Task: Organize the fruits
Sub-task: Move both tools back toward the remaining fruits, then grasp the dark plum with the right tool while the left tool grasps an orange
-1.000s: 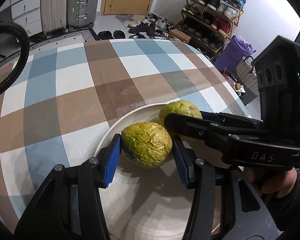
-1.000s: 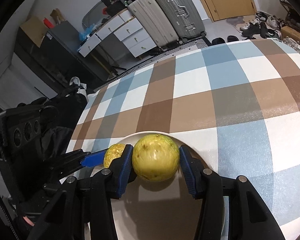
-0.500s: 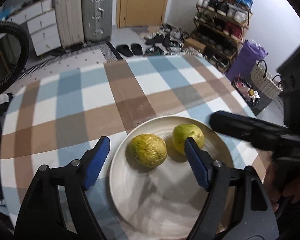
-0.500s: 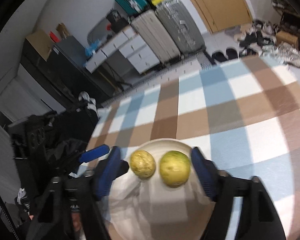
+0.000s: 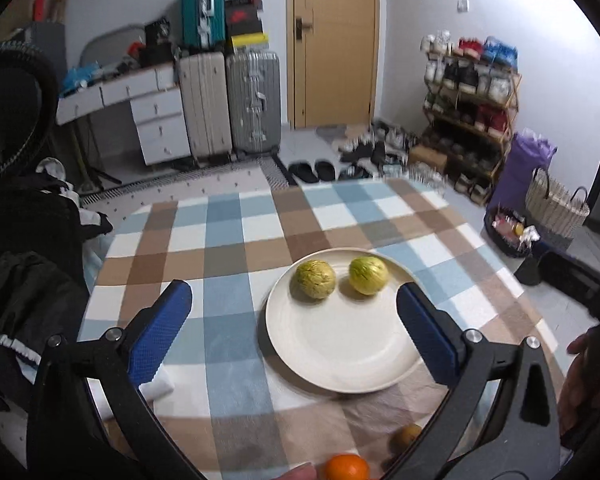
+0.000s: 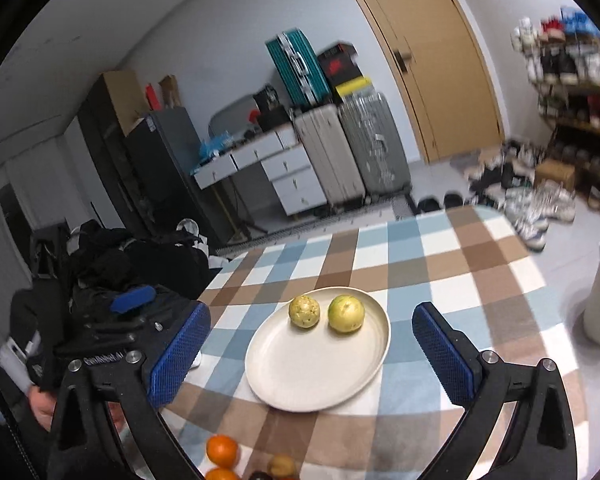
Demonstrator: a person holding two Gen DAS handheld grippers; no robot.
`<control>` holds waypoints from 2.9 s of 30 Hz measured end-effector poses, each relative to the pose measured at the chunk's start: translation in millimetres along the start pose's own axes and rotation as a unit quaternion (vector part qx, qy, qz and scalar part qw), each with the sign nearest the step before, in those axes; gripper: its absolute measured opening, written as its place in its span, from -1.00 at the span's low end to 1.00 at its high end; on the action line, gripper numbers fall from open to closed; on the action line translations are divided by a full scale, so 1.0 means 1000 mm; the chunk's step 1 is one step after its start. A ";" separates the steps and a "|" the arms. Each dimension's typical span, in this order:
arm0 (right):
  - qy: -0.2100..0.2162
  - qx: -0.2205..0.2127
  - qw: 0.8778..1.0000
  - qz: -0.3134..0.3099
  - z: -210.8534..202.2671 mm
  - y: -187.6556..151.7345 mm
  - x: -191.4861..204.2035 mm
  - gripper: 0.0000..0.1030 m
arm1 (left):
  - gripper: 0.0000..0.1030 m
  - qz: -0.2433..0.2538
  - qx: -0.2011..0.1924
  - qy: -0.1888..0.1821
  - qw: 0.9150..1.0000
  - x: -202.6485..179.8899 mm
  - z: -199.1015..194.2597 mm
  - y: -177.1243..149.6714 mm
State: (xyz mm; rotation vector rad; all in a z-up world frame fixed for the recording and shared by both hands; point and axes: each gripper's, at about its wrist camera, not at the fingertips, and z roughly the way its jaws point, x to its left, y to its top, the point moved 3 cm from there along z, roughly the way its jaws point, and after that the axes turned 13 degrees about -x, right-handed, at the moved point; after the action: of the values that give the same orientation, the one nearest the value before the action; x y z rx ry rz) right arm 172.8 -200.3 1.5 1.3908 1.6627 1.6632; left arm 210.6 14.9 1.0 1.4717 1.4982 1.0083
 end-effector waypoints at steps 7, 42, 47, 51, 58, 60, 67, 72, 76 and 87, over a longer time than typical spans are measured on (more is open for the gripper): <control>-0.012 -0.019 0.999 -0.027 -0.044 -0.030 0.022 1.00 | 0.98 0.008 -0.057 0.023 0.998 -0.012 -0.081 -0.016; 0.061 0.167 0.978 -0.105 -0.097 -0.196 0.079 0.93 | 0.98 -0.073 0.048 0.008 0.996 0.025 -0.090 -0.178; 0.066 0.188 0.973 -0.118 -0.095 -0.211 0.083 0.59 | 0.98 -0.072 0.053 0.012 0.996 0.025 -0.088 -0.177; 0.064 0.187 0.970 -0.138 -0.098 -0.218 0.086 0.44 | 0.98 -0.065 0.058 0.008 0.996 0.022 -0.087 -0.177; 0.067 0.188 0.969 -0.142 -0.101 -0.221 0.087 -0.11 | 0.98 -0.053 0.056 0.006 0.997 0.019 -0.088 -0.176; 0.063 0.189 0.970 -0.142 -0.101 -0.221 0.086 -0.24 | 0.98 -0.051 0.055 0.007 0.997 0.018 -0.088 -0.175; 0.063 0.194 0.972 -0.113 -0.098 -0.217 0.075 -0.49 | 0.98 -0.056 0.049 0.003 0.997 0.023 -0.088 -0.171; 0.067 0.185 0.975 -0.107 -0.099 -0.214 0.074 -0.50 | 0.98 -0.057 0.053 -0.006 0.997 0.026 -0.081 -0.166; 0.061 0.175 0.978 -0.100 -0.095 -0.208 0.070 -0.50 | 0.98 -0.056 0.064 -0.026 0.996 0.024 -0.072 -0.161; 0.055 0.148 0.984 -0.081 -0.082 -0.185 0.055 -0.51 | 0.98 -0.077 0.129 -0.102 0.983 0.012 -0.027 -0.166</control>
State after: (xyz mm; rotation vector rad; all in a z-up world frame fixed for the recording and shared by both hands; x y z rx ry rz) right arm 16.4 -157.7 -131.5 1.2684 2.0948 1.4702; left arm 124.1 24.6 -143.1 1.5570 1.6079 0.5679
